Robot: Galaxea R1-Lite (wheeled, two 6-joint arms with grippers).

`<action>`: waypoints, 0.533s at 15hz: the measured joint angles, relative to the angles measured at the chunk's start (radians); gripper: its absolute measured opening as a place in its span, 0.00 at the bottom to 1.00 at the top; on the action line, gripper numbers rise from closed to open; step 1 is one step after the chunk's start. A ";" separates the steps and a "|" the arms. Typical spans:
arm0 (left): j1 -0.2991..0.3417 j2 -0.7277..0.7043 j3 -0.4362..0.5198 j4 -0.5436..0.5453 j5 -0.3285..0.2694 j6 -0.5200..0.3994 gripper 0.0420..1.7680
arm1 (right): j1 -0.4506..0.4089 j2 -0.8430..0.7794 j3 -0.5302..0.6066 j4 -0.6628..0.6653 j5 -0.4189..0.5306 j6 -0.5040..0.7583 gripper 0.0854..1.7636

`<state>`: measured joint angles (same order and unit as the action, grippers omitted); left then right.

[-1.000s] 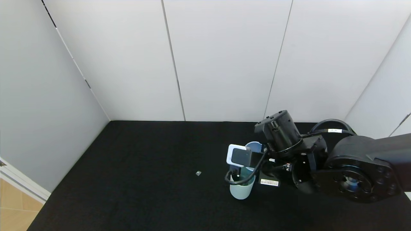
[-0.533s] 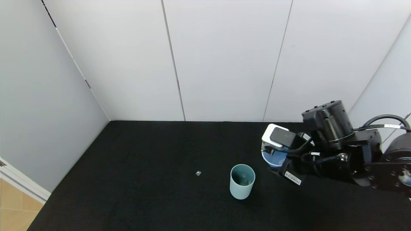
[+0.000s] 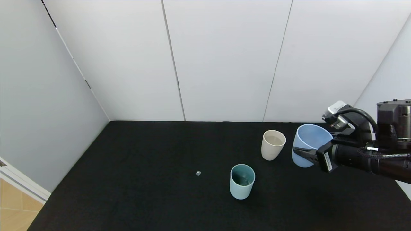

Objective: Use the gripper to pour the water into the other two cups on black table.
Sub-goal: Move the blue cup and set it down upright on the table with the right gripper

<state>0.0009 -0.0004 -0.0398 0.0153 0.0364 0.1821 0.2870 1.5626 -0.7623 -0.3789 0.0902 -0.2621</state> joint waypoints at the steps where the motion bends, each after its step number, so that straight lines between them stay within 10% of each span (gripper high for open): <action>1: 0.000 0.000 0.000 0.000 0.000 0.000 0.97 | -0.026 -0.008 0.009 -0.007 0.025 0.014 0.73; 8: 0.000 0.000 0.000 0.000 0.000 0.000 0.97 | -0.239 0.004 0.087 -0.101 0.166 0.027 0.73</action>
<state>0.0004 -0.0004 -0.0402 0.0153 0.0364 0.1821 0.0485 1.5664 -0.6749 -0.4804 0.2564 -0.2355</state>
